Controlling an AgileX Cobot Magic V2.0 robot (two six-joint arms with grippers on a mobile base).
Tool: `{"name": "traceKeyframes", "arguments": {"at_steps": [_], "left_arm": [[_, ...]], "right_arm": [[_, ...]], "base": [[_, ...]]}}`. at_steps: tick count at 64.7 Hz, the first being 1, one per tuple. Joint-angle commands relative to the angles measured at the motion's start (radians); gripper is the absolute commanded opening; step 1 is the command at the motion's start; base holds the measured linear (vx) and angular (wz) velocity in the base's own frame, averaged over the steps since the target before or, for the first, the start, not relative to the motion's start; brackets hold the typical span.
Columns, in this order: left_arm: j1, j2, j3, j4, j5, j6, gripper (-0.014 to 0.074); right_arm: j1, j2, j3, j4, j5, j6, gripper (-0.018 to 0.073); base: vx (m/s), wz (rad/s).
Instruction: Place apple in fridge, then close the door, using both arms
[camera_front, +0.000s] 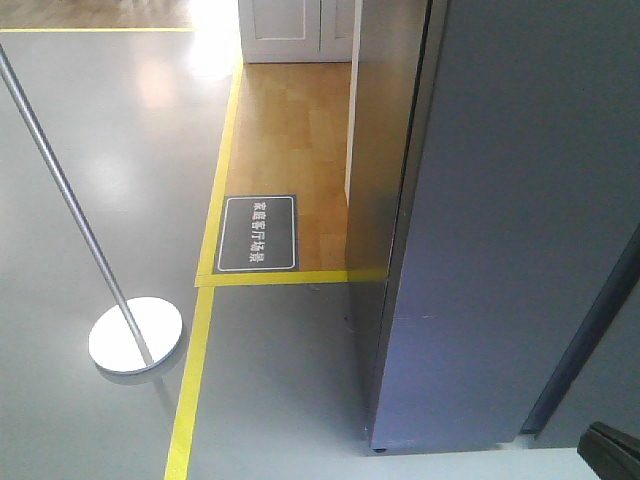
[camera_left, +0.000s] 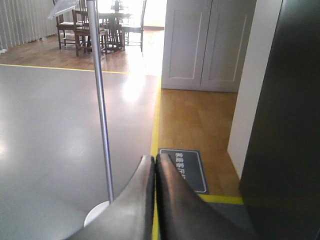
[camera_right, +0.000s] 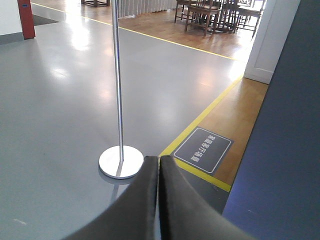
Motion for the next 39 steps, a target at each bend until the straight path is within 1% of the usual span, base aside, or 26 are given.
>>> {"name": "traceKeyframes", "arguments": {"at_steps": [1,8,39], "left_arm": [[-0.002,-0.016,-0.016,0.024,-0.056,-0.032,-0.0006],[-0.004,-0.016,-0.016,0.042,-0.046,-0.068,-0.0006],[-0.004,-0.016,-0.017,0.042,-0.069,-0.065,-0.0006]], "right_arm": [[-0.004,0.012,-0.025,0.033,-0.043,-0.001,-0.0003],[-0.004,0.012,-0.025,0.033,-0.043,-0.001,-0.0003],[-0.004,0.012,-0.025,0.033,-0.043,-0.001,-0.0003]], "base": [[0.0,0.0],[0.0,0.0],[0.0,0.0]]}}
